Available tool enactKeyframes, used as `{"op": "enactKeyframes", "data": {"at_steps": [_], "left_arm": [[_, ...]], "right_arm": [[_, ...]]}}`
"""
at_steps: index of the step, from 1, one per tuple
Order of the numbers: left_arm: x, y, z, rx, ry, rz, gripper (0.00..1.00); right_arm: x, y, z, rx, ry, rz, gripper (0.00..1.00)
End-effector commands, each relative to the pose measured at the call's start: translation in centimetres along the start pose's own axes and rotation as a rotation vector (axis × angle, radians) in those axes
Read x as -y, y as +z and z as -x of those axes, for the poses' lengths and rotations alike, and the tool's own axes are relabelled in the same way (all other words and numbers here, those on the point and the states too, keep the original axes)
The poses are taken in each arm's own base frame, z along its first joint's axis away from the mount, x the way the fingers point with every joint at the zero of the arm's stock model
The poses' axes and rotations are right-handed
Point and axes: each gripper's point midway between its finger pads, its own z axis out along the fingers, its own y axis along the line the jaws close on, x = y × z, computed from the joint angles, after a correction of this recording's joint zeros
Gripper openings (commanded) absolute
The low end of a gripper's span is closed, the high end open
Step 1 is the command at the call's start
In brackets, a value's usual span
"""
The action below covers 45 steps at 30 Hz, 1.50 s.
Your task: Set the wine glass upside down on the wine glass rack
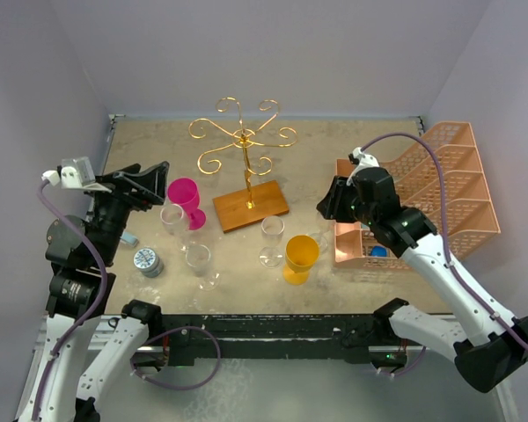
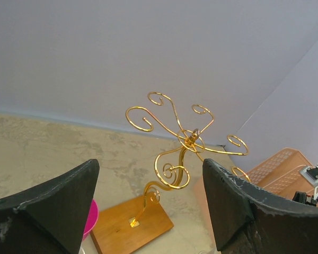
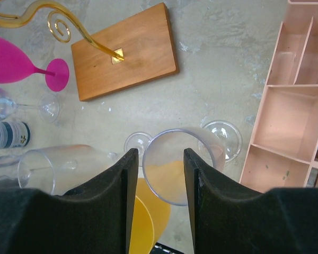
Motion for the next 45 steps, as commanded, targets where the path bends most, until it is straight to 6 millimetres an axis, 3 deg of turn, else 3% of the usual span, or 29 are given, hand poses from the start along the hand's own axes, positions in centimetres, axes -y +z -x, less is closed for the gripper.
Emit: {"op": "enactKeyframes", "data": {"at_steps": [1, 6, 11, 16, 19, 25, 29, 41, 43, 45], "left_arm": [[0.1, -0.3, 1.6, 0.063, 0.015, 0.002, 0.76], [-0.3, -0.4, 1.5, 0.061, 0.026, 0.019, 0.76], [-0.3, -0.8, 2.3, 0.046, 0.123, 0.028, 0.76], [-1.3, -1.4, 3.6, 0.070, 0.158, 0.099, 0.76], [-1.6, -1.6, 3.5, 0.074, 0.158, 0.108, 0.76], [-1.6, -1.6, 3.5, 0.071, 0.154, 0.112, 0.76], [-1.4, -1.7, 3.7, 0.075, 0.146, 0.107, 0.76], [0.1, -1.5, 4.3, 0.074, 0.097, 0.050, 0.76], [1.1, -1.1, 4.2, 0.062, 0.074, 0.002, 0.76], [3.9, -0.7, 3.4, 0.018, 0.050, -0.150, 0.76]], "right_arm": [[-0.6, 0.0, 0.3, 0.009, -0.002, 0.029, 0.41], [-0.1, 0.9, 0.3, 0.007, 0.001, -0.012, 0.38], [0.4, 1.3, 1.8, 0.029, -0.002, -0.098, 0.35], [1.1, 1.7, 1.1, 0.011, -0.006, -0.139, 0.32], [1.0, 1.7, 1.1, 0.011, -0.007, -0.147, 0.26], [0.5, 1.4, 2.0, 0.034, -0.008, -0.165, 0.04], [0.9, 1.5, 2.3, 0.045, -0.025, -0.193, 0.00], [-0.2, -2.4, 8.9, 0.283, 0.062, -0.192, 0.00], [-0.2, -3.7, 10.4, 0.370, 0.097, -0.185, 0.00], [0.0, -5.3, 12.0, 0.467, 0.140, -0.181, 0.00]]}}
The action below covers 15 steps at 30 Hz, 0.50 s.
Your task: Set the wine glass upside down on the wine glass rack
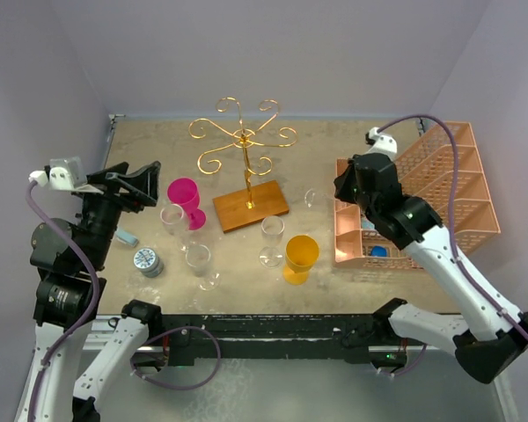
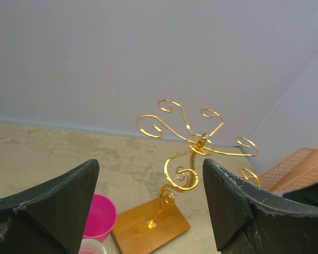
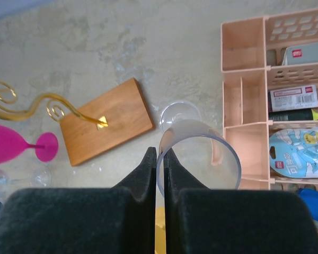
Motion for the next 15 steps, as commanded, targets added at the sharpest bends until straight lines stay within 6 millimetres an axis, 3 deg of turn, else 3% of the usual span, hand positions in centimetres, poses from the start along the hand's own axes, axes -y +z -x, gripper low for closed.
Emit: {"op": "enactKeyframes", "data": {"at_steps": [1, 6, 11, 15], "left_arm": [[5.6, 0.7, 0.8, -0.030, -0.066, -0.278, 0.76], [9.7, 1.0, 0.7, -0.089, -0.180, -0.484, 0.76], [10.7, 2.1, 1.4, -0.096, -0.358, -0.501, 0.75], [12.6, 2.7, 1.7, -0.120, -0.505, -0.609, 0.74]], "right_arm": [[0.1, -3.9, 7.4, 0.303, 0.168, 0.020, 0.00], [0.9, -7.5, 11.6, 0.508, 0.332, 0.062, 0.00], [1.5, -12.0, 15.0, 0.694, 0.534, 0.186, 0.00], [1.6, -16.5, 17.4, 0.825, 0.684, 0.342, 0.00]]}}
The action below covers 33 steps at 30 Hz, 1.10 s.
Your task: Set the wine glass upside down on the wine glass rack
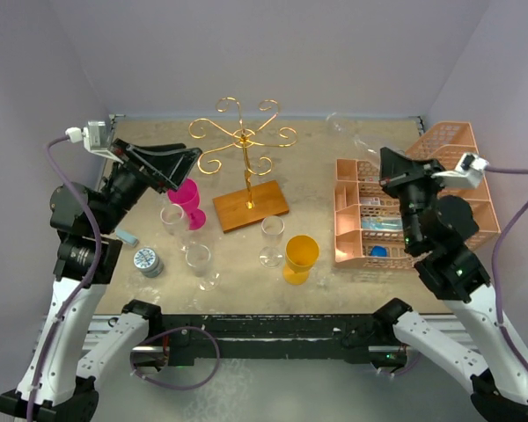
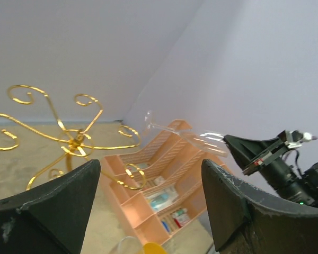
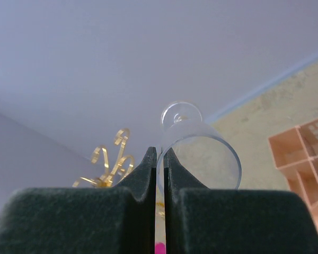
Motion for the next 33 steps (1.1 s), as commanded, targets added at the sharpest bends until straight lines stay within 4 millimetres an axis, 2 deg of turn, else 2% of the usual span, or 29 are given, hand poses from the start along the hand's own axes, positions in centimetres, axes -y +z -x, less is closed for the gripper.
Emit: {"op": "enactKeyframes", "data": {"at_steps": [1, 6, 8, 11, 13, 16, 19, 22, 27, 29, 33], "left_arm": [[4.1, 1.0, 2.1, 0.056, -0.165, -0.204, 0.74], [4.1, 2.6, 3.1, 0.103, -0.264, -0.228, 0.73], [4.4, 3.3, 3.3, 0.115, -0.301, -0.255, 0.74], [6.3, 3.7, 3.5, 0.133, -0.307, -0.342, 0.74], [6.7, 4.3, 3.1, 0.140, -0.337, -0.351, 0.74], [7.7, 5.8, 1.2, 0.105, -0.379, -0.373, 0.74], [9.1, 7.4, -1.1, 0.076, -0.396, -0.381, 0.74], [9.6, 8.9, -2.3, 0.086, -0.400, -0.334, 0.74], [9.4, 10.4, -1.0, 0.199, -0.451, -0.290, 0.74], [9.7, 10.8, -0.7, 0.230, -0.478, -0.299, 0.74], [10.0, 12.0, -1.0, 0.250, -0.518, -0.290, 0.74]], "right_arm": [[-3.9, -2.1, 7.4, 0.230, 0.302, 0.176, 0.00], [-6.8, -5.1, 10.7, 0.292, 0.425, 0.386, 0.00], [-7.7, -6.0, 11.2, 0.291, 0.445, 0.445, 0.00], [-8.8, -7.1, 11.7, 0.283, 0.482, 0.531, 0.00], [-9.5, -7.9, 11.8, 0.273, 0.505, 0.590, 0.00], [-10.7, -8.3, 11.4, 0.241, 0.524, 0.658, 0.00], [-11.4, -7.9, 10.2, 0.199, 0.524, 0.688, 0.00], [-11.9, -7.6, 9.0, 0.160, 0.527, 0.715, 0.00], [-12.8, -7.8, 7.7, 0.109, 0.522, 0.769, 0.00], [-12.6, -7.3, 6.3, 0.076, 0.511, 0.766, 0.00], [-12.9, -7.6, 5.4, 0.043, 0.515, 0.805, 0.00]]}}
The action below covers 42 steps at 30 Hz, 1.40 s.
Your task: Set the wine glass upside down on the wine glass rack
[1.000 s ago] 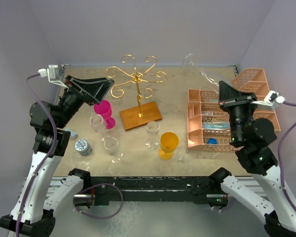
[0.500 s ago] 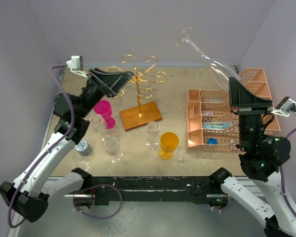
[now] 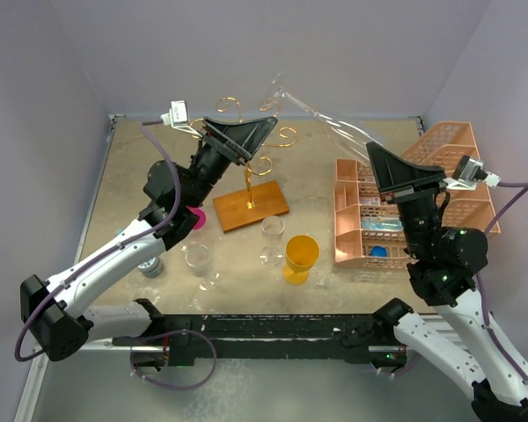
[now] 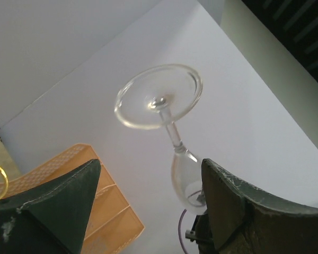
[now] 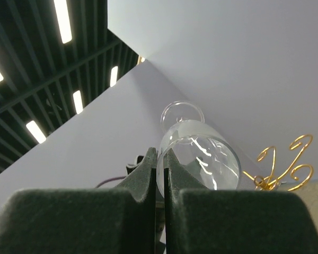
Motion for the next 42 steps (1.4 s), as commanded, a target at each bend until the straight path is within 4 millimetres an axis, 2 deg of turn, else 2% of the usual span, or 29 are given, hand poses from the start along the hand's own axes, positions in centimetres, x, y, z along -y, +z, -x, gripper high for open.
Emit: {"op": "enactKeyframes", "data": {"at_steps": [1, 5, 8, 13, 21, 27, 33, 39, 40, 41, 42], "left_arm": [[4.0, 1.6, 2.9, 0.149, -0.040, -0.104, 0.74], [4.6, 2.5, 2.3, 0.154, -0.105, -0.128, 0.73], [4.1, 2.9, 2.1, 0.173, -0.143, -0.091, 0.71], [3.0, 2.9, 2.9, 0.241, -0.213, -0.041, 0.54], [3.2, 2.1, 4.3, 0.338, -0.276, -0.055, 0.42], [3.8, 1.5, 5.4, 0.392, -0.254, -0.077, 0.16], [4.6, 1.5, 6.2, 0.419, -0.190, -0.096, 0.00], [4.9, 1.5, 7.0, 0.456, -0.107, -0.091, 0.00], [4.8, 1.5, 7.1, 0.461, -0.098, -0.089, 0.00], [4.8, 1.5, 7.1, 0.465, -0.090, -0.089, 0.00], [5.0, 1.5, 7.2, 0.469, -0.078, -0.097, 0.00]], "right_arm": [[-3.1, -0.3, 0.0, -0.015, 0.058, 0.145, 0.00], [-2.6, -0.1, -1.1, -0.056, 0.067, 0.145, 0.00], [-2.6, -0.2, -1.8, -0.082, 0.075, 0.159, 0.00], [-2.1, -0.2, -2.6, -0.116, 0.062, 0.148, 0.00], [-1.5, -0.3, -3.3, -0.142, 0.047, 0.129, 0.00], [-0.9, -0.2, -4.0, -0.177, 0.040, 0.106, 0.00], [-0.8, -0.2, -4.9, -0.219, 0.027, 0.115, 0.00], [-1.6, -0.2, -5.6, -0.265, -0.004, 0.158, 0.00], [-1.6, -0.2, -5.6, -0.267, -0.005, 0.159, 0.02], [-1.6, -0.3, -5.8, -0.277, -0.001, 0.164, 0.11], [-1.6, -0.4, -6.0, -0.289, 0.003, 0.167, 0.25]]}}
